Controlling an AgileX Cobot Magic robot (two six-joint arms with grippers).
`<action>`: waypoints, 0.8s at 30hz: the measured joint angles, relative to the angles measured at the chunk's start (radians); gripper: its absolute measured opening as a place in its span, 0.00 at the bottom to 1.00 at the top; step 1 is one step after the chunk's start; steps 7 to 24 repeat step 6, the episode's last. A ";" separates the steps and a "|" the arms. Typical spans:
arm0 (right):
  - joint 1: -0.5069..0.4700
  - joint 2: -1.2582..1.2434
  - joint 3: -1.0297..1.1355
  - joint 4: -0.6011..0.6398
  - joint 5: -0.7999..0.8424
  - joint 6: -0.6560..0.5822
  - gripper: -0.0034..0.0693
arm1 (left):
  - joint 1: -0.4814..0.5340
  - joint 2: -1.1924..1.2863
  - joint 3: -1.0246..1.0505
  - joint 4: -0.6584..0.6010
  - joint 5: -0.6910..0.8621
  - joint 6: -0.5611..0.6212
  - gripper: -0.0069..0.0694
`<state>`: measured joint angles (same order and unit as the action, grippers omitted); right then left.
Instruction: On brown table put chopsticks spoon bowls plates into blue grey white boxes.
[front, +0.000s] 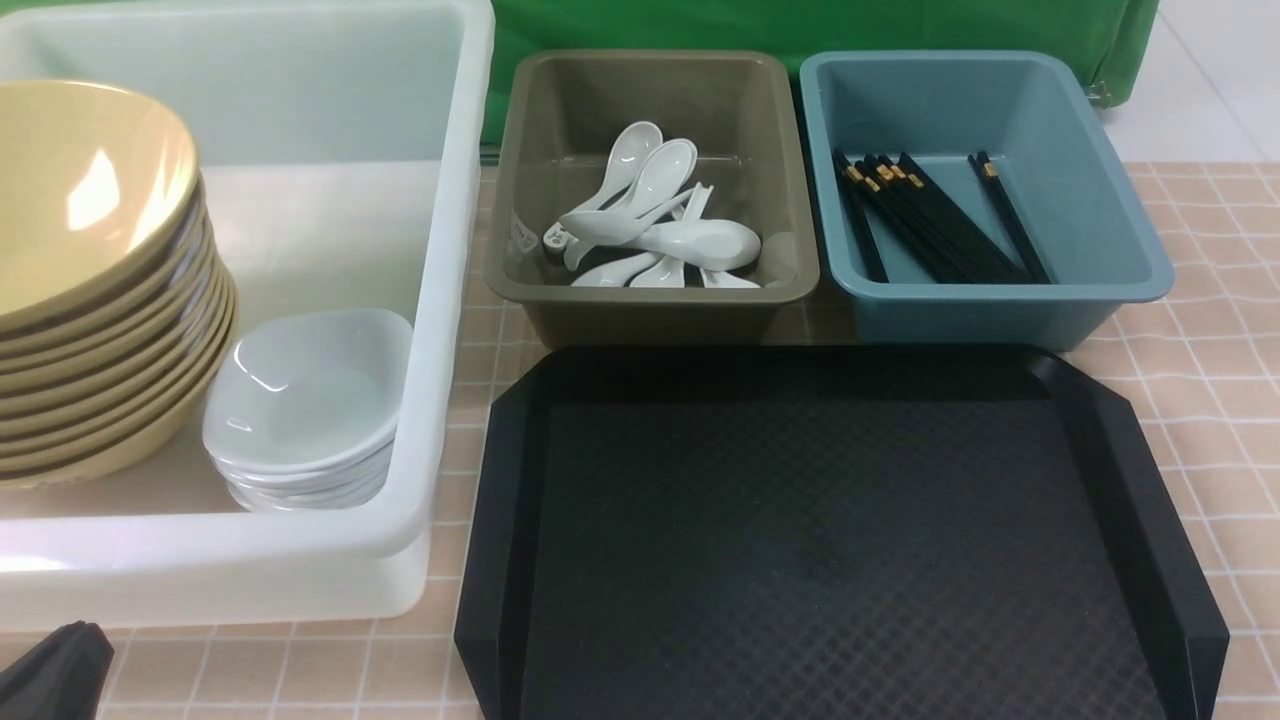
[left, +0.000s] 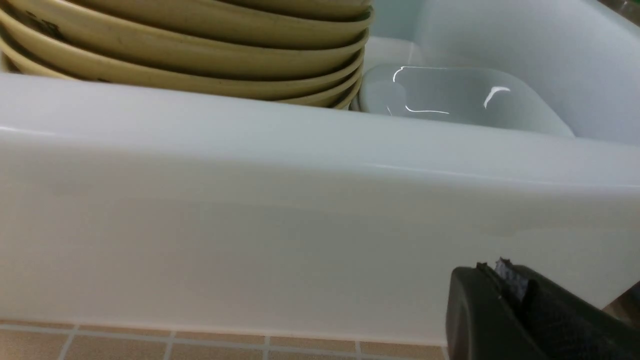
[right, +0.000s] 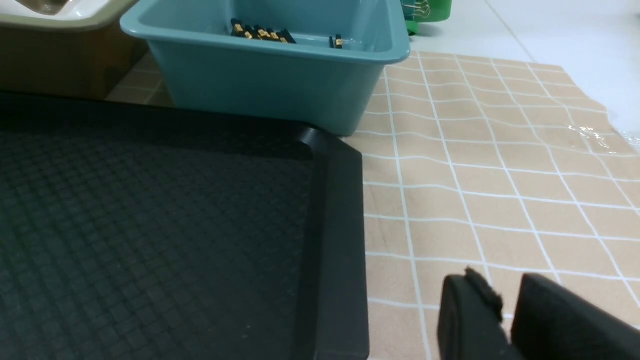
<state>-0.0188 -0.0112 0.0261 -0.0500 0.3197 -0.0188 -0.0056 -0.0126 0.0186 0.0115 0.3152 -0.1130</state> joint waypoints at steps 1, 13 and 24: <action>0.000 0.000 0.000 0.000 0.000 0.000 0.31 | 0.000 0.000 0.000 0.000 0.000 0.000 0.10; 0.000 0.000 0.000 0.000 0.000 0.000 0.31 | 0.000 0.000 0.000 0.000 0.000 0.000 0.10; 0.000 0.000 0.000 0.000 0.000 0.000 0.31 | 0.000 0.000 0.000 0.000 0.000 0.000 0.10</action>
